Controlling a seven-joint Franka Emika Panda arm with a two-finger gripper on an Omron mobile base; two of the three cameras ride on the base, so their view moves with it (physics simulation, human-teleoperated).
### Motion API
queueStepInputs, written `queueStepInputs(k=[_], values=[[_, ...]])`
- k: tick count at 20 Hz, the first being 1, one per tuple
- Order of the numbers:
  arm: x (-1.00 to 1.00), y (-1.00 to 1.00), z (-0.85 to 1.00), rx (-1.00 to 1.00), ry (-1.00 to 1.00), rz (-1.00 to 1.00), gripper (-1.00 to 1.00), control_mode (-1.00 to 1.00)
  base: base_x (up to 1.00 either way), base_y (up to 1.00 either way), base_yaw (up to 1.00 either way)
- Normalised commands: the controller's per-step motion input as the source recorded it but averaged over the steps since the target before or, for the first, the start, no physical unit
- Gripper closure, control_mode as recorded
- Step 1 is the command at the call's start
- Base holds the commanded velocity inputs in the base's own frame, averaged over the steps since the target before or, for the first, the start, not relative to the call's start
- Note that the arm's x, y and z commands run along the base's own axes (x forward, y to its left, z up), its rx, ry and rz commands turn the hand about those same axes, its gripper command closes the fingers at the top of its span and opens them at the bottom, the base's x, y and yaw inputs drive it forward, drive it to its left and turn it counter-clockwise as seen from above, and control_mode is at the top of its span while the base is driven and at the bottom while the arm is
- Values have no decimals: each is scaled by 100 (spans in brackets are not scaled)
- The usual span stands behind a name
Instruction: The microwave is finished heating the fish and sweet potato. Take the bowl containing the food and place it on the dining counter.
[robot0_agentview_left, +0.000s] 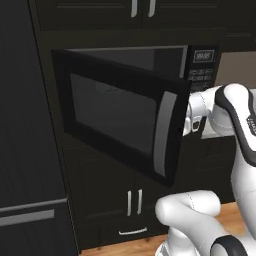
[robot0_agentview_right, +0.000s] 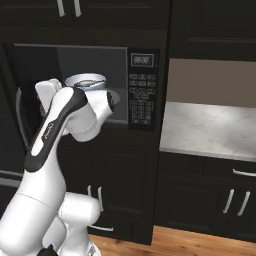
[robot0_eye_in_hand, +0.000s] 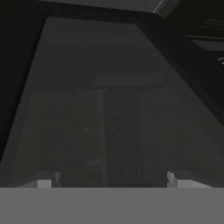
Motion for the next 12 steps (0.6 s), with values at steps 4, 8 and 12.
queueStepInputs(k=[4, 8, 12], values=[[-99, 100, 7, 0, 0, 38, -100, -100, 0, 0, 0], [-80, 100, -6, 0, -8, 15, -100, -100, 0, 0, 0], [-11, 90, -20, -1, -10, -3, -100, -100, 0, 0, 0]])
